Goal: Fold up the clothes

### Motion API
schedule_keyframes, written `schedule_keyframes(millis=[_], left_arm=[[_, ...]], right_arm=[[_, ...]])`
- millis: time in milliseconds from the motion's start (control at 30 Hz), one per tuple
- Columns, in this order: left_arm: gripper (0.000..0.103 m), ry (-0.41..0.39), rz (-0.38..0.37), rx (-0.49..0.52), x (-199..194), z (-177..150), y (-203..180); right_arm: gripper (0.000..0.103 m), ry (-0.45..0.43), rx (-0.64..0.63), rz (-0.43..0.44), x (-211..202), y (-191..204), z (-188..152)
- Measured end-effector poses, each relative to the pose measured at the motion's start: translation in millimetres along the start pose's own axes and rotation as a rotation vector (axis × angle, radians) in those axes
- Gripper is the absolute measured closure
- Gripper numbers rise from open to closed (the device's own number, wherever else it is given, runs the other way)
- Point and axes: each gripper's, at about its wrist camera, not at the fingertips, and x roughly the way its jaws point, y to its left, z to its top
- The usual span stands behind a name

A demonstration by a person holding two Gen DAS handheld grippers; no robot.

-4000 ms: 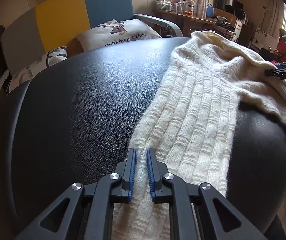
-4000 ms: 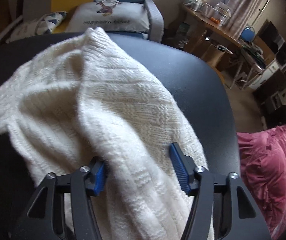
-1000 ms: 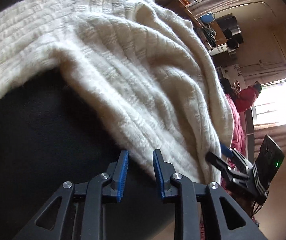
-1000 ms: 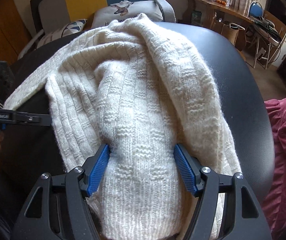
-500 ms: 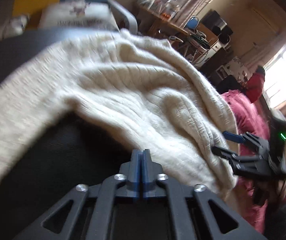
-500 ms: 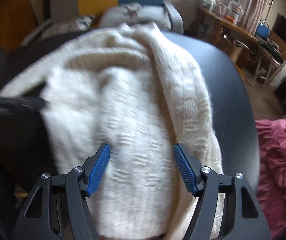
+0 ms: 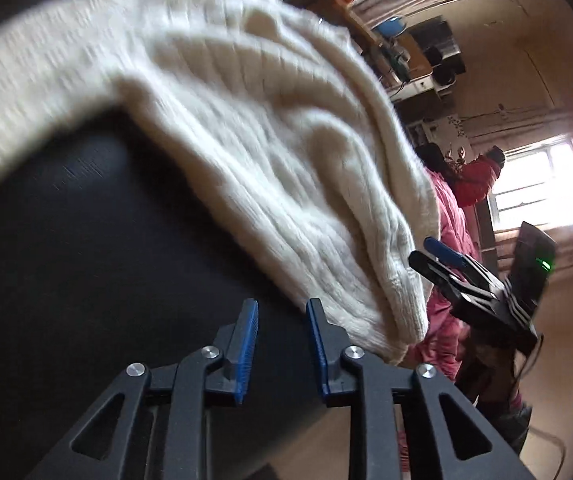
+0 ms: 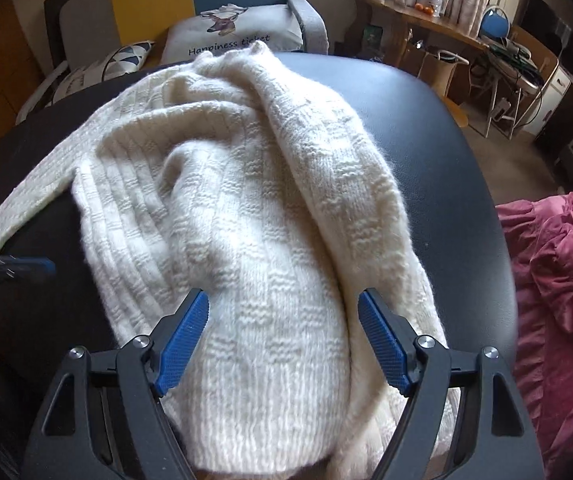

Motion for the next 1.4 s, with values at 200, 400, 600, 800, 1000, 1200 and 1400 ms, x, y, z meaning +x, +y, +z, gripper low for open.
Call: schedule_keyframes(millis=[200, 400, 600, 800, 1000, 1200, 1400], left_arm=[[0.075, 0.007, -0.03, -0.115, 25, 9, -1], [0.076, -0.011, 0.0, -0.149, 45, 28, -7], [0.099, -0.126, 0.107, -0.011, 29, 19, -33], [0.1, -0.266, 0.122, 0.109, -28, 14, -45], [0.1, -0.272, 0.237, 0.062, -65, 25, 3], [0.099, -0.232, 0.225, 0.144, -83, 7, 16], [0.091, -0.298, 0.201, 0.04, -123, -6, 48]], right_arm=[[0.023, -0.035, -0.036, -0.009, -7, 8, -3], [0.022, -0.067, -0.046, 0.019, -9, 13, -2], [0.023, -0.087, -0.112, -0.016, -15, 21, -1], [0.023, -0.064, -0.231, -0.067, -9, 38, 0], [0.023, 0.05, -0.188, -0.227, 38, 19, 4], [0.023, -0.004, -0.088, -0.16, 12, 12, 5], [0.023, -0.069, -0.079, 0.12, -15, 52, 5]])
